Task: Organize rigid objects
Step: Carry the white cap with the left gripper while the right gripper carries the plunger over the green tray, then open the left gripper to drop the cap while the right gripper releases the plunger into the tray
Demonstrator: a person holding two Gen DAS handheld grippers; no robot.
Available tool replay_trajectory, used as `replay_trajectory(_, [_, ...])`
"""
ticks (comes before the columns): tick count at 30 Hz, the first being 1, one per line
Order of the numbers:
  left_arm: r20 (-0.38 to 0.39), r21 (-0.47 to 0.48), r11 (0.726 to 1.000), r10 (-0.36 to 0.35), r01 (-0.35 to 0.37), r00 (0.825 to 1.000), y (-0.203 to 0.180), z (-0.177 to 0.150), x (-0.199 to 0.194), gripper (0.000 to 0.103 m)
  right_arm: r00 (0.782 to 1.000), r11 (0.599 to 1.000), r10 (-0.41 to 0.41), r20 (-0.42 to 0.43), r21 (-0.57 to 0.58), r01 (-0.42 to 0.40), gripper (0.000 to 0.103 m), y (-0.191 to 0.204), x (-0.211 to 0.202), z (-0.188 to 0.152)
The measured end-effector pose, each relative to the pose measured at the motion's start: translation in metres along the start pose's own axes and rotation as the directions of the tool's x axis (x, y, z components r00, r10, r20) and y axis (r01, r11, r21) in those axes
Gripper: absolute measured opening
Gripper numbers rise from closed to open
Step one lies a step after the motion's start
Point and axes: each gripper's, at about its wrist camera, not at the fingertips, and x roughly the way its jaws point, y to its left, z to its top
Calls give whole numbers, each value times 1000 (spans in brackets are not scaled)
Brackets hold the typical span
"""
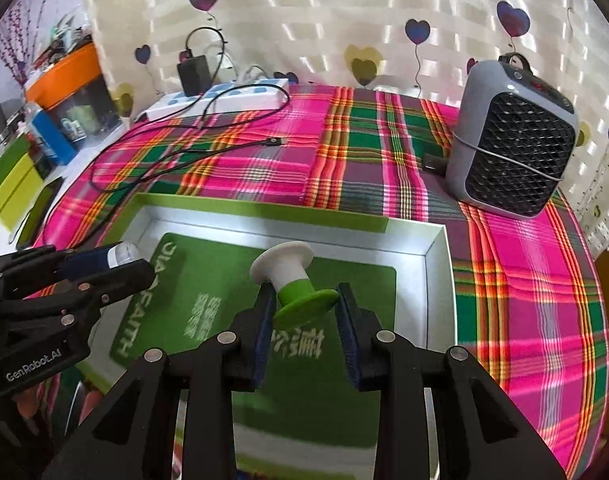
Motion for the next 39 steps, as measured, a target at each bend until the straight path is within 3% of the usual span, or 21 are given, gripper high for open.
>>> replay_trajectory(21, [-34, 46, 998, 53, -51, 998, -6, 3, 20, 31, 999, 999, -16, -40, 29, 17, 32, -8, 18, 4])
replay_trajectory(24, [-37, 52, 997, 63, -61, 997, -7, 3, 21, 31, 999, 999, -14, -42, 30, 16, 39, -7, 19, 5])
replay_trajectory(26, [-35, 47, 997, 58, -56, 998, -6, 3, 21, 31, 999, 999, -8, -43, 32, 10, 48, -8, 20, 5])
replay_trajectory(39, [4, 3, 1000, 23, -23, 1000, -1, 2, 3, 36, 1000, 999, -10, -3, 50, 10, 49, -6, 5, 3])
